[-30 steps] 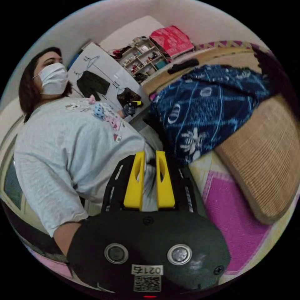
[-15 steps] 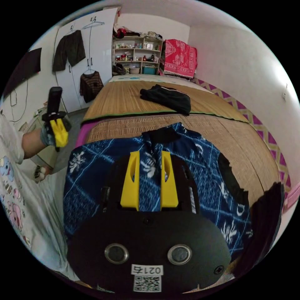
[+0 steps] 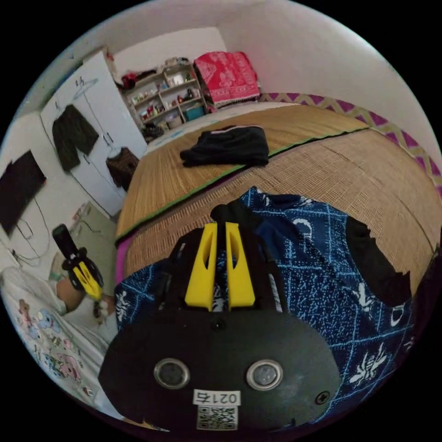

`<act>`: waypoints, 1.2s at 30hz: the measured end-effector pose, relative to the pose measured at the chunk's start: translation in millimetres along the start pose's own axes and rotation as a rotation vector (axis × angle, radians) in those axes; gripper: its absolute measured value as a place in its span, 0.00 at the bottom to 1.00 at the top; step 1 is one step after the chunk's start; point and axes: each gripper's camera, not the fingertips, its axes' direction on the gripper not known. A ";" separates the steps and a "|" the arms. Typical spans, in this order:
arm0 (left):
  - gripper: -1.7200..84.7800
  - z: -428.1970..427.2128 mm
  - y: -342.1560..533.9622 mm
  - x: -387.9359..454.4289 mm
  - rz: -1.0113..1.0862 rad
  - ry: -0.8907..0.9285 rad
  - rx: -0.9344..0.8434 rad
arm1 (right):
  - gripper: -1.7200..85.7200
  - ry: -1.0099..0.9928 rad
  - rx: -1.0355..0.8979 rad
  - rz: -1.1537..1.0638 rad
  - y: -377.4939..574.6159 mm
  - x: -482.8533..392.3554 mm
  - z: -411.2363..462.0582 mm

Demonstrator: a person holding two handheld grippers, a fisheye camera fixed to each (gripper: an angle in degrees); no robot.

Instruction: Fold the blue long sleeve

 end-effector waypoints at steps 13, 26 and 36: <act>0.01 101.1 -15.7 38.9 0.034 0.065 -0.074 | 0.04 0.279 0.655 0.487 286.9 128.8 -490.3; 0.01 220.0 -52.2 96.3 0.066 0.148 -0.161 | 0.04 0.193 0.792 1.115 637.6 184.4 -608.0; 0.01 287.1 -100.3 134.8 0.141 0.144 -0.240 | 0.05 0.391 0.827 1.238 660.5 123.4 -601.7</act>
